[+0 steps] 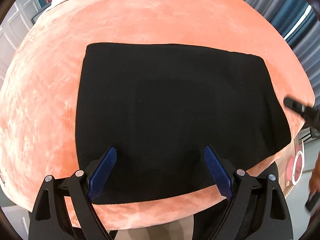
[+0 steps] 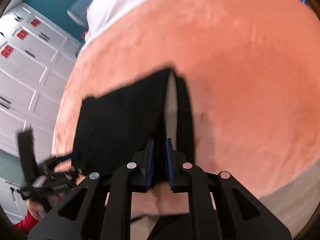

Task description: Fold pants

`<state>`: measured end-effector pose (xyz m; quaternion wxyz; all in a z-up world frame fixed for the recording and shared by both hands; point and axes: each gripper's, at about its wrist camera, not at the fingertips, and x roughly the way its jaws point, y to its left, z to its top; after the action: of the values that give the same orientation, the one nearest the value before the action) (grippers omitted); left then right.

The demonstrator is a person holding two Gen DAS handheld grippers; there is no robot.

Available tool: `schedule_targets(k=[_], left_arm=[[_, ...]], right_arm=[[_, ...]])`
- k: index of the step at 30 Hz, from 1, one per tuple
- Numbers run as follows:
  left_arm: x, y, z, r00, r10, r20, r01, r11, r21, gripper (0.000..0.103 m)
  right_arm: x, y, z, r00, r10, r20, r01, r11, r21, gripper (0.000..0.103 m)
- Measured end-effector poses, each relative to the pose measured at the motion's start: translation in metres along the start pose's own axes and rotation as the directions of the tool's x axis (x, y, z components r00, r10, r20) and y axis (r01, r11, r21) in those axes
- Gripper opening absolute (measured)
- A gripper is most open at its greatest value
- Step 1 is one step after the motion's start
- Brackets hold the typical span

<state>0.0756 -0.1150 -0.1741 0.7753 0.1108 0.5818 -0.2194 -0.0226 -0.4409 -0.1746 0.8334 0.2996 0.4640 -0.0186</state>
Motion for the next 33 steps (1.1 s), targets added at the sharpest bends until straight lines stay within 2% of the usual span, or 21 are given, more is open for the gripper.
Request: schedule_targets(k=[2, 5, 9, 11, 12, 14, 16, 19, 20, 22, 24, 25, 26, 27, 28, 30, 31, 32, 33], left_arm=[[0.002, -0.003, 0.0, 1.0, 0.023, 0.003, -0.023, 1.0, 0.016, 0.087], [0.011, -0.02, 0.004, 0.998, 0.066, 0.001, -0.066, 0.996, 0.057, 0.087], [0.023, -0.027, 0.006, 0.995, 0.095, -0.021, -0.093, 0.993, 0.068, 0.089], [0.028, -0.029, 0.008, 0.995, 0.091, -0.027, -0.089, 0.995, 0.051, 0.092], [0.031, -0.029, 0.01, 0.995, 0.094, -0.032, -0.093, 0.995, 0.044, 0.092], [0.033, -0.03, 0.013, 0.994, 0.105, -0.038, -0.103, 0.994, 0.038, 0.092], [0.039, -0.035, 0.021, 0.992, 0.116, -0.044, -0.115, 0.993, 0.036, 0.092], [0.042, -0.037, 0.022, 0.991, 0.125, -0.042, -0.124, 0.992, 0.039, 0.092], [0.043, -0.038, 0.022, 0.991, 0.129, -0.037, -0.128, 0.991, 0.038, 0.093], [0.045, -0.04, 0.021, 0.99, 0.139, -0.029, -0.138, 0.99, 0.036, 0.093], [0.044, -0.037, 0.016, 0.988, 0.149, -0.025, -0.149, 0.988, 0.03, 0.093], [0.043, -0.035, 0.015, 0.988, 0.153, -0.024, -0.153, 0.988, 0.026, 0.093], [0.043, -0.034, 0.015, 0.987, 0.156, -0.026, -0.156, 0.988, 0.024, 0.092], [0.042, -0.033, 0.017, 0.988, 0.152, -0.03, -0.151, 0.988, 0.022, 0.092], [0.043, -0.032, 0.018, 0.989, 0.146, -0.034, -0.146, 0.989, 0.019, 0.092], [0.042, -0.028, 0.018, 0.993, 0.114, -0.033, -0.113, 0.993, 0.009, 0.093], [0.043, -0.028, 0.019, 0.995, 0.098, -0.029, -0.098, 0.995, 0.002, 0.093], [0.045, -0.029, 0.02, 0.996, 0.089, -0.032, -0.089, 0.996, -0.001, 0.093], [0.051, -0.033, 0.021, 0.996, 0.082, -0.041, -0.082, 0.997, 0.017, 0.093]], right_arm=[[0.003, -0.007, 0.013, 1.0, -0.015, 0.019, 0.016, 1.0, -0.013, 0.013], [0.028, 0.003, 0.023, 0.999, -0.026, -0.023, 0.022, 0.989, -0.148, 0.013], [0.042, 0.02, 0.019, 0.996, 0.059, -0.066, -0.076, 0.951, -0.299, 0.013], [0.045, 0.028, 0.019, 0.98, 0.169, -0.108, -0.194, 0.931, -0.308, 0.013], [0.048, 0.033, 0.019, 0.977, 0.18, -0.111, -0.207, 0.925, -0.32, 0.013], [0.05, 0.033, 0.019, 0.985, 0.139, -0.1, -0.165, 0.921, -0.354, 0.013], [0.057, 0.017, 0.021, 0.99, 0.09, -0.104, -0.12, 0.936, -0.331, 0.016], [0.06, 0.003, 0.017, 0.981, 0.143, -0.131, -0.176, 0.94, -0.293, 0.016], [0.06, 0.0, 0.016, 0.976, 0.163, -0.142, -0.198, 0.938, -0.285, 0.02], [0.065, 0.003, 0.016, 0.965, 0.203, -0.167, -0.244, 0.928, -0.28, 0.038], [0.072, 0.011, 0.018, 0.953, 0.242, -0.18, -0.285, 0.919, -0.271, 0.048], [0.078, 0.016, 0.019, 0.954, 0.241, -0.181, -0.283, 0.922, -0.266, 0.047], [0.082, 0.021, 0.019, 0.954, 0.237, -0.184, -0.28, 0.922, -0.266, 0.045], [0.084, 0.029, 0.02, 0.952, 0.239, -0.192, -0.287, 0.915, -0.283, 0.02], [0.076, 0.034, 0.023, 0.947, 0.263, -0.184, -0.306, 0.913, -0.271, 0.009], [0.047, 0.033, 0.031, 0.935, 0.334, -0.118, -0.353, 0.907, -0.231, 0.008], [0.039, 0.028, 0.031, 0.941, 0.327, -0.089, -0.339, 0.912, -0.231, 0.008], [0.042, 0.016, 0.029, 0.957, 0.281, -0.076, -0.291, 0.93, -0.224, 0.007], [0.069, -0.005, 0.021, 0.975, 0.18, -0.133, -0.203, 0.962, -0.183, 0.009]])
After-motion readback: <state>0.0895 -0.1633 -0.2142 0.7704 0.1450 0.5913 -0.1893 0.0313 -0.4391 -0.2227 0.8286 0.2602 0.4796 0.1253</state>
